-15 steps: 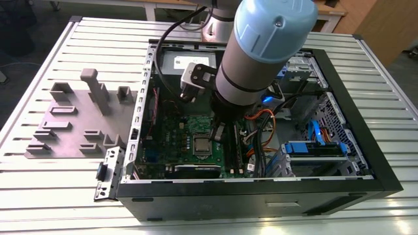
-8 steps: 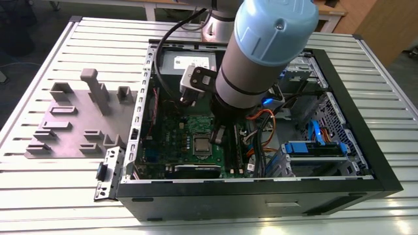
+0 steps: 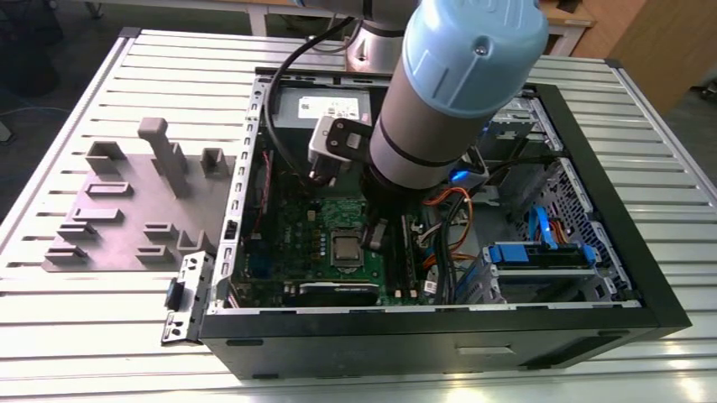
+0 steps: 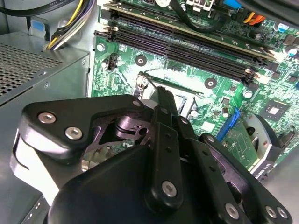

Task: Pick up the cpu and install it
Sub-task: 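Install the first cpu locking lever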

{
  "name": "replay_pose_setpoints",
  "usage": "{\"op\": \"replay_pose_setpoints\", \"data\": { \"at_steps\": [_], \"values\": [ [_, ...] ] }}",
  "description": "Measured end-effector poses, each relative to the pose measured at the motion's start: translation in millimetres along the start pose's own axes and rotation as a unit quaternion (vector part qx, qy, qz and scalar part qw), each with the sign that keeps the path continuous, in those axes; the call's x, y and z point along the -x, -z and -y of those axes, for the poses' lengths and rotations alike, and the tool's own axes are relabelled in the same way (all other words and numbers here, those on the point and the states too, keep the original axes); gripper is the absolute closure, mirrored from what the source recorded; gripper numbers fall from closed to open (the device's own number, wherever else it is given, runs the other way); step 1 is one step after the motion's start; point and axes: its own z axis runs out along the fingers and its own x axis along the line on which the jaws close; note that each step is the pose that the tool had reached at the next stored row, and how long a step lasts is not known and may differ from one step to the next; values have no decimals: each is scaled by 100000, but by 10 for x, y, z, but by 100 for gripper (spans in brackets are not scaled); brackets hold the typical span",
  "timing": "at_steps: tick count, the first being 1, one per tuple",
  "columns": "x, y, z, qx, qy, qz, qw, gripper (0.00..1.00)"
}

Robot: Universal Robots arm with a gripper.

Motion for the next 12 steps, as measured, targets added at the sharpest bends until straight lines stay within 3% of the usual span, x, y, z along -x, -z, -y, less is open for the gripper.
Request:
{"op": "replay_pose_setpoints", "data": {
  "at_steps": [4,8,12],
  "values": [
    [-5,0,1,133,1557,-169,99988,89],
    [-7,0,2,368,4033,-438,99917,89],
    [-7,0,2,380,4690,-492,99888,89]
  ]
}}
